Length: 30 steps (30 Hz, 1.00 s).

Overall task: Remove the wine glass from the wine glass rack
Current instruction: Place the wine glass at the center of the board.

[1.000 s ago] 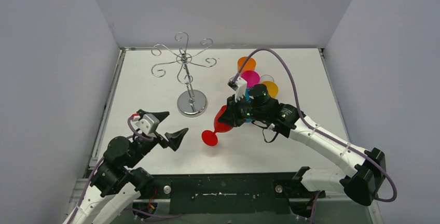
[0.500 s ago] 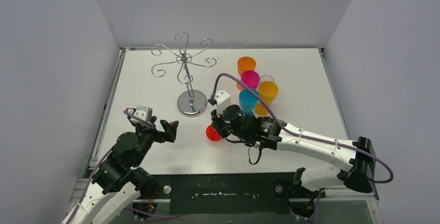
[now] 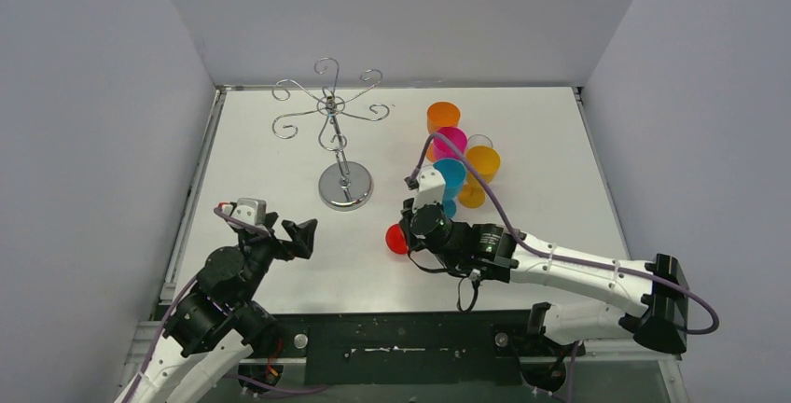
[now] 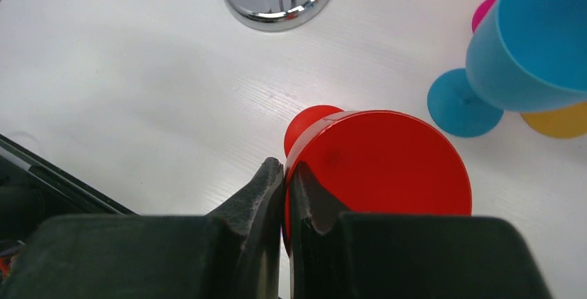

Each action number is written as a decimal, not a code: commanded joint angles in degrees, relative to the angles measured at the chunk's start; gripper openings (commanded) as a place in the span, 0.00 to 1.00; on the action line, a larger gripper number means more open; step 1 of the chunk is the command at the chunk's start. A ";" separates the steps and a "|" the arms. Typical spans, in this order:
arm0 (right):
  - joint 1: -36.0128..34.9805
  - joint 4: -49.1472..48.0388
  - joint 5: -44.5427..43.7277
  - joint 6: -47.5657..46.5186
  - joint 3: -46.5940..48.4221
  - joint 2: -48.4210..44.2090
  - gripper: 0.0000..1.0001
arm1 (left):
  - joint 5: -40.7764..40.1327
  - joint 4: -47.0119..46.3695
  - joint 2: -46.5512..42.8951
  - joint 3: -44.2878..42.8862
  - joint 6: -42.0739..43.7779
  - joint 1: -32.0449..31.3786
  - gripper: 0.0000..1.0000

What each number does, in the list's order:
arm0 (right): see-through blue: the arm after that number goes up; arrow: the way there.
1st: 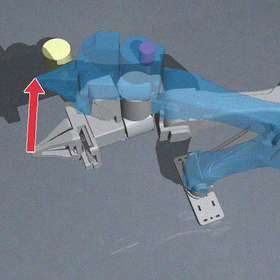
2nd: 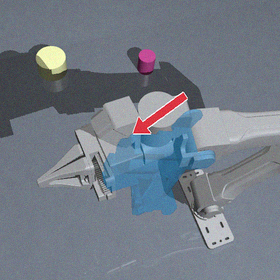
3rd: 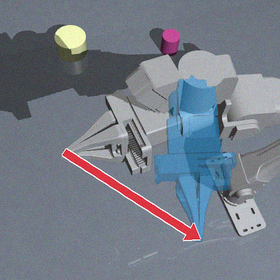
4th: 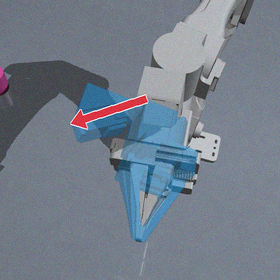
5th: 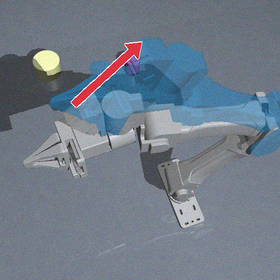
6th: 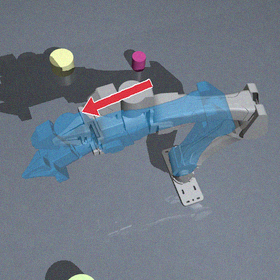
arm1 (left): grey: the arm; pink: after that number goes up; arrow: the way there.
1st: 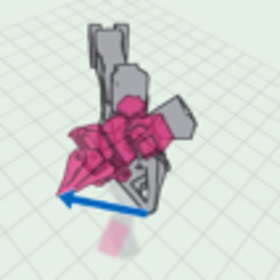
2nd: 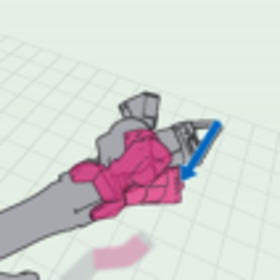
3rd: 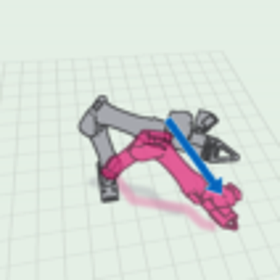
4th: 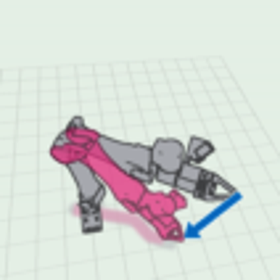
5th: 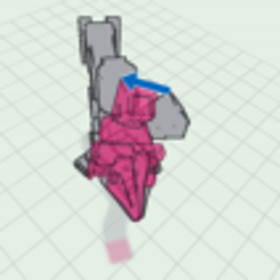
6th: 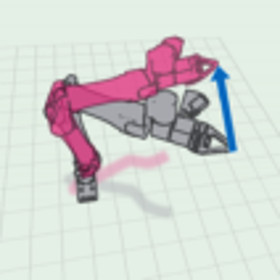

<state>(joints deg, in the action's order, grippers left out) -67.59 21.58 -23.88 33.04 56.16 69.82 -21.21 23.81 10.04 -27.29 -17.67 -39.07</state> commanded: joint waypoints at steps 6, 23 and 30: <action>-0.43 15.25 -9.96 13.60 -2.59 -8.79 0.00 | -0.04 -2.08 4.62 -0.08 -0.95 -0.39 0.97; 23.32 17.03 0.63 5.92 -5.73 -13.19 0.00 | 0.48 -2.33 6.54 -0.03 -1.31 -0.39 0.97; 28.48 13.48 5.69 1.94 -4.33 -6.97 0.00 | 0.10 -2.16 6.65 0.00 -1.46 -0.35 0.97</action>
<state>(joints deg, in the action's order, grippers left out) -39.33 38.94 -21.26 39.03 49.60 59.05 -20.99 23.77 16.38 -27.24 -18.68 -39.29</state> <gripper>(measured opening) 0.056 0.973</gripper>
